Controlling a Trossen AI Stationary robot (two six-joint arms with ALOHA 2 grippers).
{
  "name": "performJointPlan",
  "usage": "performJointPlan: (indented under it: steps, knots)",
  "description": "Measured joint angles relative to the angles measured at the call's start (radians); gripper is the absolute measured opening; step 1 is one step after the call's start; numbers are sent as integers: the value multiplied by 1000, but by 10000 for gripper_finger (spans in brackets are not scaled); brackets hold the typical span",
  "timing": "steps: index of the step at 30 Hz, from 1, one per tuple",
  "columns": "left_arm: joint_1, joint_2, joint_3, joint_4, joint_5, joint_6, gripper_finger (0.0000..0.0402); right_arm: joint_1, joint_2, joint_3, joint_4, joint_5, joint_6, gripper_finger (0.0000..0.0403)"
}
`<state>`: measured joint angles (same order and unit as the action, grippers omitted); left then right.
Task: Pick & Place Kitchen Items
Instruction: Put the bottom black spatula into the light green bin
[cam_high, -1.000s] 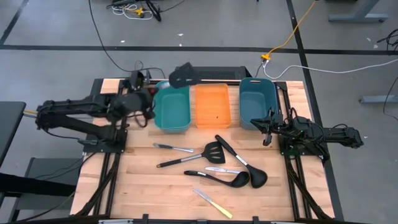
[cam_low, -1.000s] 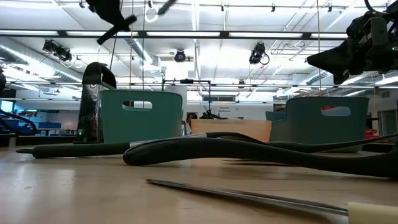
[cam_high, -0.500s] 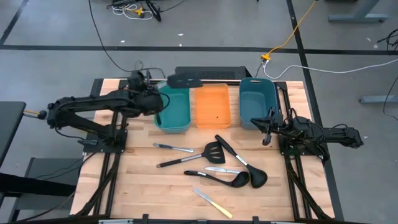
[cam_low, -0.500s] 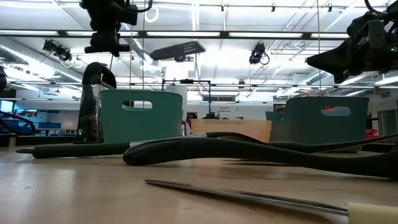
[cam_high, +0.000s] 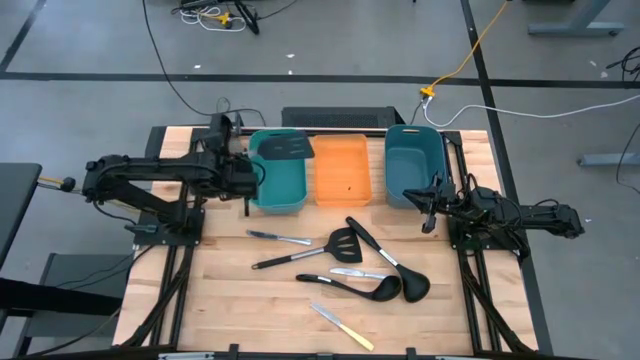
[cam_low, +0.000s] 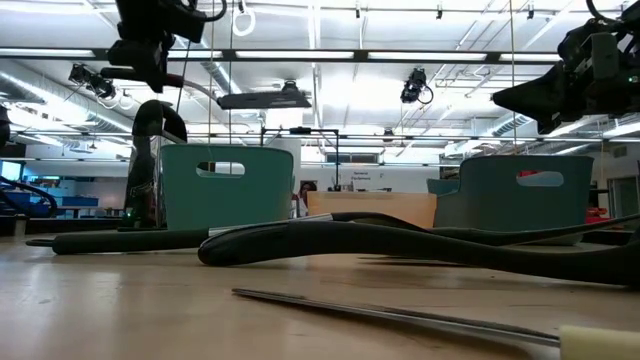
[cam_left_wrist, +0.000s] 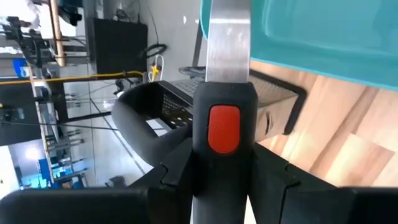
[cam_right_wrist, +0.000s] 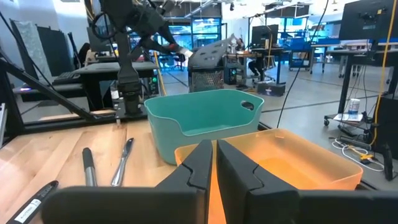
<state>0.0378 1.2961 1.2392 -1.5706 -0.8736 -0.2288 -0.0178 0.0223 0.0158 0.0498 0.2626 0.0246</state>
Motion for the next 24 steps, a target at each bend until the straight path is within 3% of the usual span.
performJointPlan:
  steps: [5, 9, 19, 22, 24]
  knots:
    - [8, 0, 0, 0, 0, 5, 116, 0, 0, 0, 0, 0, 12, 32]
    - [21, 0, 0, -1, -130, 102, 116, 0, 0, 0, 1, 1, 13, 32]
    - [20, 0, -4, 61, -417, 562, 116, 0, 0, 0, 1, 2, 16, 32]
    - [21, -1, -46, 98, -539, 699, 116, 0, 0, 0, 1, 1, 16, 32]
    - [31, -1, -79, 107, -563, 783, 116, 0, 0, 0, 1, 1, 16, 32]
